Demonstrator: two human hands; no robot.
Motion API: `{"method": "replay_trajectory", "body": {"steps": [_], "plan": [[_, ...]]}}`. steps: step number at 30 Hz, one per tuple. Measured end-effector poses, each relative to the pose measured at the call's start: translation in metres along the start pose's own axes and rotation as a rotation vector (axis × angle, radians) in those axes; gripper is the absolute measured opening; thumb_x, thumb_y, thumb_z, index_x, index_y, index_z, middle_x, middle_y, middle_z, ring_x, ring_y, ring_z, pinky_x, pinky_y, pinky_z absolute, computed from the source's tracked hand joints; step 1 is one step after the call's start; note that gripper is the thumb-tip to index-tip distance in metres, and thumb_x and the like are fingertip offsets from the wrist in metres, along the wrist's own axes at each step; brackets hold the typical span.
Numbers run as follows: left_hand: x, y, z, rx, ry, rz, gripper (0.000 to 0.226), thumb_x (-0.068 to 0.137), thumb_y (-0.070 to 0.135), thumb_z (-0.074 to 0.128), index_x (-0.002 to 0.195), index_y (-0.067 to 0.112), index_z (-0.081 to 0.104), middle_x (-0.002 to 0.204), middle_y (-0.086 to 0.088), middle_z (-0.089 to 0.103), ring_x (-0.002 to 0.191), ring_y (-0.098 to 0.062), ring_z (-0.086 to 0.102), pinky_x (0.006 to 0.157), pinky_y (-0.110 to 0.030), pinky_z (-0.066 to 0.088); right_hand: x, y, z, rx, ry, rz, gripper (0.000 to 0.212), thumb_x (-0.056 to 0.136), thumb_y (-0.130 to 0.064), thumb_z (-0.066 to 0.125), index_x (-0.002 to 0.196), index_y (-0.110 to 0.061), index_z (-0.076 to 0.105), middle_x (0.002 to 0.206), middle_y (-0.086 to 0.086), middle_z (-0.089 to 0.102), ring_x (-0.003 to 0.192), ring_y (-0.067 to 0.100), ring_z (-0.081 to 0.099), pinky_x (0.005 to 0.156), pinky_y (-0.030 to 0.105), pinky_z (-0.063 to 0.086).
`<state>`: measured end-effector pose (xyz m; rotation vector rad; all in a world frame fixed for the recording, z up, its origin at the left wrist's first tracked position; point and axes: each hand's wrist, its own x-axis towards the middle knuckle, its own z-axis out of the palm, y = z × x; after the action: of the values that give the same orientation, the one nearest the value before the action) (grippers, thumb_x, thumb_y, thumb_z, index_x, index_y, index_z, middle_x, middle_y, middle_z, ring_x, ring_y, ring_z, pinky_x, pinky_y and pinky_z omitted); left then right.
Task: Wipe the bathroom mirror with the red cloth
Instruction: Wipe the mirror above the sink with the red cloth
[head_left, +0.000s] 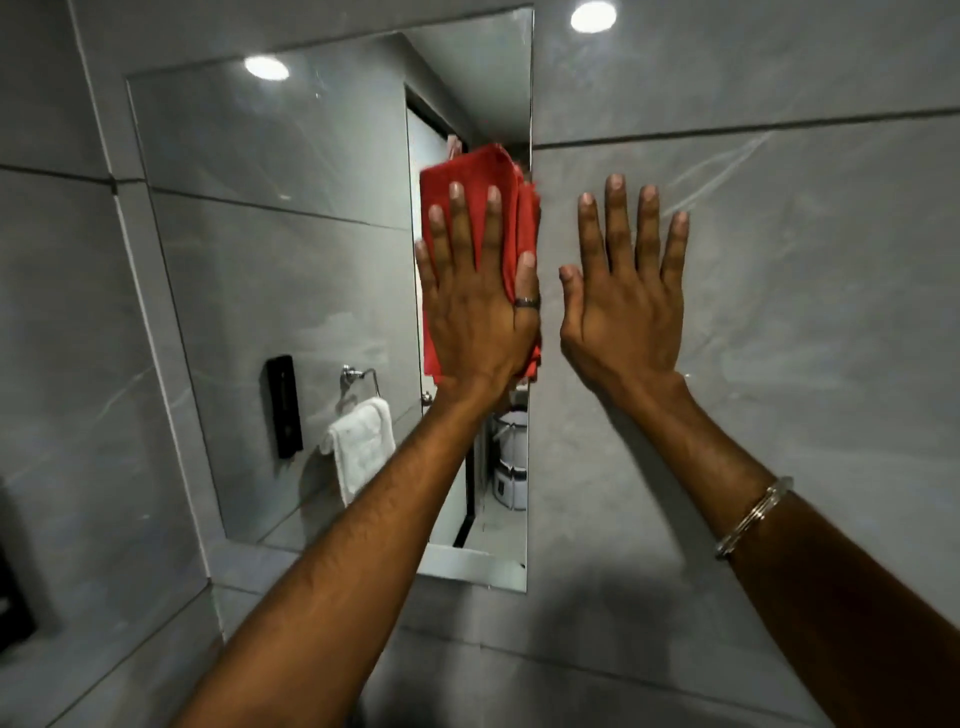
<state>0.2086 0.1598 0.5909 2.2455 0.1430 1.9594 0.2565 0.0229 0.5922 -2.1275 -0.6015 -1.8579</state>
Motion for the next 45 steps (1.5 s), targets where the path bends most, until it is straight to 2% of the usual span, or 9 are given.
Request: {"method": "replay_trajectory", "body": {"steps": [8,15,19,23,27,31,34,38,45], "plan": [[-0.156,-0.018,0.022,0.055,-0.112,-0.041,0.067,0.108,0.048,0.029,0.163,0.013,0.016,0.170,-0.021,0.021,0.159,-0.040,0.014,0.130,-0.057,0.012,-0.085,-0.017,0.014,-0.027,-0.060,-0.049,0.064,0.109,-0.046,0.023,0.166,-0.018,0.012,0.173,0.013,0.017,0.160,0.036,0.015,0.129,0.055,0.003],[-0.265,-0.041,0.038,0.066,-0.143,-0.065,0.070,0.106,0.051,0.028,0.165,0.025,0.001,0.167,-0.017,0.020,0.163,-0.028,-0.006,0.132,-0.051,0.002,-0.156,-0.018,0.026,-0.063,-0.083,-0.093,0.062,0.109,-0.039,0.034,0.165,-0.017,0.021,0.171,0.012,0.023,0.159,0.035,0.016,0.131,0.052,0.000],[-0.326,-0.052,0.039,0.026,-0.183,-0.024,0.069,0.106,0.051,0.027,0.165,0.027,0.001,0.175,-0.008,0.001,0.160,-0.032,0.005,0.129,-0.053,0.005,-0.158,-0.018,0.028,-0.046,-0.041,-0.074,0.062,0.108,-0.035,0.039,0.165,-0.017,0.021,0.174,0.009,0.014,0.161,0.030,0.005,0.131,0.052,0.001],[-0.343,-0.056,0.040,0.016,-0.215,-0.070,0.065,0.107,0.051,0.027,0.165,0.028,0.010,0.176,0.000,-0.005,0.163,-0.026,0.000,0.130,-0.049,0.003,-0.159,-0.017,0.027,-0.040,-0.033,-0.083,0.063,0.108,-0.033,0.040,0.165,-0.016,0.022,0.173,0.008,0.009,0.161,0.030,0.006,0.131,0.053,0.002],[-0.312,-0.047,0.034,0.013,-0.239,-0.097,0.057,0.107,0.050,0.024,0.159,0.023,0.027,0.174,-0.003,0.001,0.159,-0.031,0.009,0.126,-0.054,0.013,-0.155,-0.020,0.018,-0.030,-0.080,-0.076,0.061,0.108,-0.032,0.037,0.165,-0.015,0.024,0.172,0.009,0.015,0.160,0.031,0.013,0.131,0.052,0.003],[-0.223,-0.036,0.030,0.028,-0.200,-0.041,0.065,0.107,0.050,0.023,0.165,0.026,0.007,0.175,-0.003,-0.009,0.163,-0.028,-0.005,0.132,-0.050,0.001,-0.141,-0.017,0.000,0.064,-0.138,-0.051,0.060,0.108,-0.039,0.025,0.163,-0.016,0.030,0.170,0.008,0.028,0.159,0.027,0.019,0.129,0.046,0.009],[-0.141,-0.022,0.025,0.014,-0.167,-0.033,0.066,0.108,0.052,0.020,0.166,0.024,0.005,0.174,-0.003,-0.011,0.163,-0.028,-0.006,0.132,-0.050,-0.002,-0.114,-0.010,-0.014,0.161,-0.138,-0.041,0.059,0.106,-0.039,0.025,0.159,-0.015,0.035,0.167,0.009,0.035,0.156,0.026,0.024,0.128,0.038,0.006],[-0.037,-0.007,0.014,-0.010,-0.129,0.005,0.067,0.108,0.054,0.018,0.166,0.021,0.009,0.175,-0.005,-0.005,0.163,-0.029,-0.004,0.132,-0.051,-0.002,-0.039,0.002,-0.025,0.149,-0.140,-0.108,0.062,0.104,-0.036,0.031,0.162,-0.015,0.029,0.172,0.008,0.021,0.162,0.025,0.007,0.132,0.041,-0.003],[0.091,0.002,-0.005,-0.023,-0.110,0.076,0.072,0.104,0.058,0.014,0.164,0.024,-0.007,0.174,-0.005,-0.014,0.162,-0.025,-0.015,0.132,-0.053,-0.005,0.097,0.006,-0.037,0.129,-0.156,-0.219,0.062,0.107,-0.039,0.025,0.166,-0.019,0.018,0.175,0.004,0.008,0.162,0.021,-0.007,0.132,0.049,-0.005]]}}
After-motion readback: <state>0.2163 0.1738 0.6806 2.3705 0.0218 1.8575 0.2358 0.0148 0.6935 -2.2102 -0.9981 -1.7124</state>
